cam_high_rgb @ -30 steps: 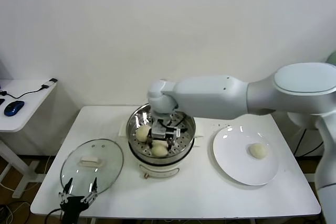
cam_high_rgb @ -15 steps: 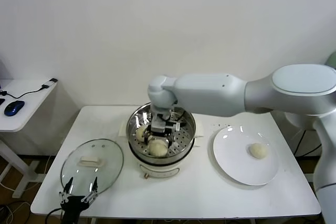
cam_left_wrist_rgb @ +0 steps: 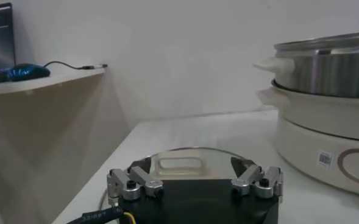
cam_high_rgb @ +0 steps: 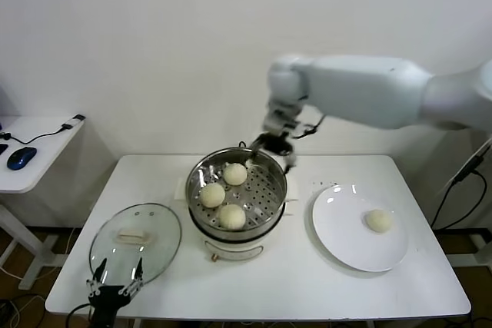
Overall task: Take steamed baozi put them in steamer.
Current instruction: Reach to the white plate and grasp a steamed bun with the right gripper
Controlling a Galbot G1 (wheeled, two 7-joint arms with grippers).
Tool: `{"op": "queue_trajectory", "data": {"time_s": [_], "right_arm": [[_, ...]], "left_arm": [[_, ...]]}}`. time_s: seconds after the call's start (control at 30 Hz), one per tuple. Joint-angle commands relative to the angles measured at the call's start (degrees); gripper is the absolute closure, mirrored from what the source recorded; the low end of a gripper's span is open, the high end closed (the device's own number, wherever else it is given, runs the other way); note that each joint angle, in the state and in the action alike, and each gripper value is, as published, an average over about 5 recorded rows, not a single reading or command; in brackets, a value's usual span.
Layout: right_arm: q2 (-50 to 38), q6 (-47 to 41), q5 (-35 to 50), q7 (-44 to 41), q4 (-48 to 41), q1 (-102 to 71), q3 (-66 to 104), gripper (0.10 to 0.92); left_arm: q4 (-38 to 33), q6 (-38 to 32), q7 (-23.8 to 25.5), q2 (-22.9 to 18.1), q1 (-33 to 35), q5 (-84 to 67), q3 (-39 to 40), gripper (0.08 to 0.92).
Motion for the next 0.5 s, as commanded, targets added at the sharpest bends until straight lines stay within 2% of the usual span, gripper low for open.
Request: {"op": "queue_trajectory", "data": {"time_s": [0.03, 0.23, 0.5], "right_arm": [[-24.1, -17.2, 3.1, 1.2, 1.1, 2.2, -9.6, 0.203], [-31.5, -23.9, -5.4, 4.4, -0.1, -12.3, 0.1, 0.203], [-32.1, -24.9, -13.6, 6.2, -7.0, -32.6, 17.3, 0.203]], "left_arm": [[-0.1, 0.1, 0.0, 0.0, -0.1, -0.1, 0.0, 0.177], [0.1, 0.3, 0.1, -0.1, -0.6, -0.1, -0.1, 0.177], [0.4, 0.5, 0.1, -0.7, -0.2, 0.2, -0.4, 0.177]]}}
